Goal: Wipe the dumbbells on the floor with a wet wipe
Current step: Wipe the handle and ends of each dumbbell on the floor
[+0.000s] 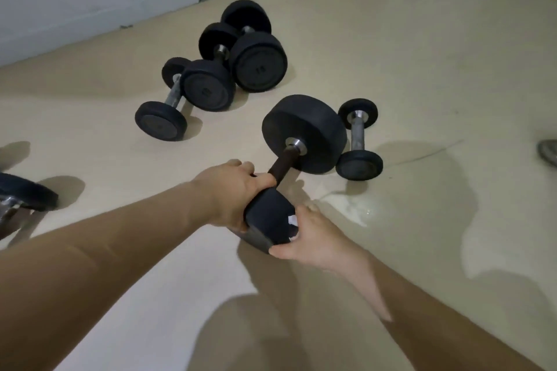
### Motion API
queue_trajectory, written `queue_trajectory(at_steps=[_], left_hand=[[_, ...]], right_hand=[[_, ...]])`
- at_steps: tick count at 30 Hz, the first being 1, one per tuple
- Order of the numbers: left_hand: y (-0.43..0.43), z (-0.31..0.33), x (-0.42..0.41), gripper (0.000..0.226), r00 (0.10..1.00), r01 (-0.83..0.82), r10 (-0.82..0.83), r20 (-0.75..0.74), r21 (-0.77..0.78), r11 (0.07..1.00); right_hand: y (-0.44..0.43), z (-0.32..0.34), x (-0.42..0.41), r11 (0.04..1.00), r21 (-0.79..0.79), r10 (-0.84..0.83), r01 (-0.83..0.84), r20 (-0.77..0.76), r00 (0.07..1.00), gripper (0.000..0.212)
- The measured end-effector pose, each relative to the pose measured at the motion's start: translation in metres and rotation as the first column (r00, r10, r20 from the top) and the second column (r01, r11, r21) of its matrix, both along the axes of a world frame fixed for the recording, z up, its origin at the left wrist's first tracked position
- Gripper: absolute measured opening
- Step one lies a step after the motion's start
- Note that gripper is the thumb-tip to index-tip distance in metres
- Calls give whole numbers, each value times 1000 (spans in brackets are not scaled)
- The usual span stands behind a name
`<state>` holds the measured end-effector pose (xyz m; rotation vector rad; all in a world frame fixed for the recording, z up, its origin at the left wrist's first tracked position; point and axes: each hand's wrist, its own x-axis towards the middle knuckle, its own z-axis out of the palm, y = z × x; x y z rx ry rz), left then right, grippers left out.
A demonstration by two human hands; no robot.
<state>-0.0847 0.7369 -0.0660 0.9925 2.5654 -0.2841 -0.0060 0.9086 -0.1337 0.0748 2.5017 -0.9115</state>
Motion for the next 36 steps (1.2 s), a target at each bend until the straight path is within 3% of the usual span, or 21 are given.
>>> queue_trajectory(at_steps=[2,4,6,7,17,24,26,29,32,36], left_hand=[[10,4,4,71,997,83,-83,3,-48,995],[14,5,6,65,993,114,-113,12,-66,991],[14,8,5,66,991,136,-135,6,-69,988],[15,10,5,67,988,156,-157,-2,-80,984],[48,13,33,57,960,229,-255,-112,-201,952],[73,8,55,50,965,187,-223,-139,-233,954],[69,2,60,56,974,170,-193,-116,-185,968],[47,-3,68,86,998,55,-55,-37,-2,998],[26,-5,71,98,988,-150,146,54,97,984],[15,-13,69,87,983,-183,175,57,188,965]], right_hand=[[14,8,4,983,-153,-74,101,173,982,67],[23,19,6,881,-312,-287,355,244,926,47],[29,30,10,727,-425,-509,539,193,839,19],[31,35,12,700,-438,-566,564,141,812,15],[43,60,44,663,-476,-646,577,25,763,8],[66,28,27,601,-503,-735,621,-41,677,13],[64,13,7,654,-495,-696,572,-99,711,12],[57,-11,-28,699,-525,-647,486,-174,742,15],[48,-29,-59,602,-602,-709,524,-102,697,18],[41,-44,-79,467,-721,-730,513,14,683,17]])
